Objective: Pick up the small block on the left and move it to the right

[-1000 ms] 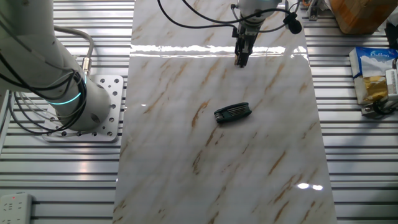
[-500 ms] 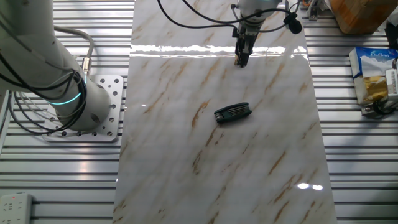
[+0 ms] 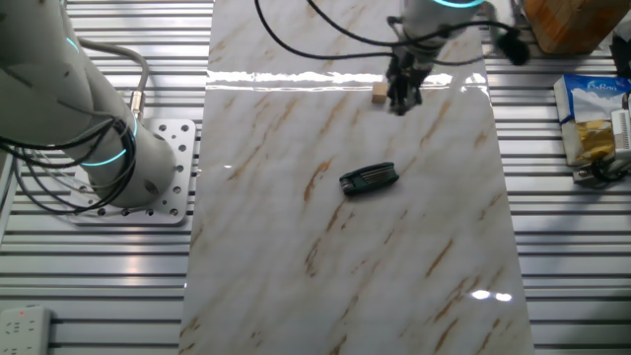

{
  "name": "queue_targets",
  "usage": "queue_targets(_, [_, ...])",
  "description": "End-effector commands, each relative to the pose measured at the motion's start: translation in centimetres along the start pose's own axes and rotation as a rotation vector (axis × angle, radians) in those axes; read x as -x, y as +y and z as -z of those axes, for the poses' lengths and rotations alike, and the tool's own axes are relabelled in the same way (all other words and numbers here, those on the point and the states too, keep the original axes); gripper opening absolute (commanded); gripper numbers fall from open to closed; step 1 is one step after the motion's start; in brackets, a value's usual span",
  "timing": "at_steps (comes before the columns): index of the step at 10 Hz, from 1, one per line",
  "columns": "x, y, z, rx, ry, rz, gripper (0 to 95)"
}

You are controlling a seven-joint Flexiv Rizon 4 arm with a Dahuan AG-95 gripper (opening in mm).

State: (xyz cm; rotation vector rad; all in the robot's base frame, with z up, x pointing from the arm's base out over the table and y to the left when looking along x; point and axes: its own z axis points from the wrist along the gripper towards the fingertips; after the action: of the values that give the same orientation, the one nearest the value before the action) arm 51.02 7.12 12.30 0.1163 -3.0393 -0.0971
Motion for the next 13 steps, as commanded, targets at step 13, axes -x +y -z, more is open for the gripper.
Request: queue_targets(13, [-3.3, -1.9, -4.2, -0.040, -0.014, 0.006, 0.0])
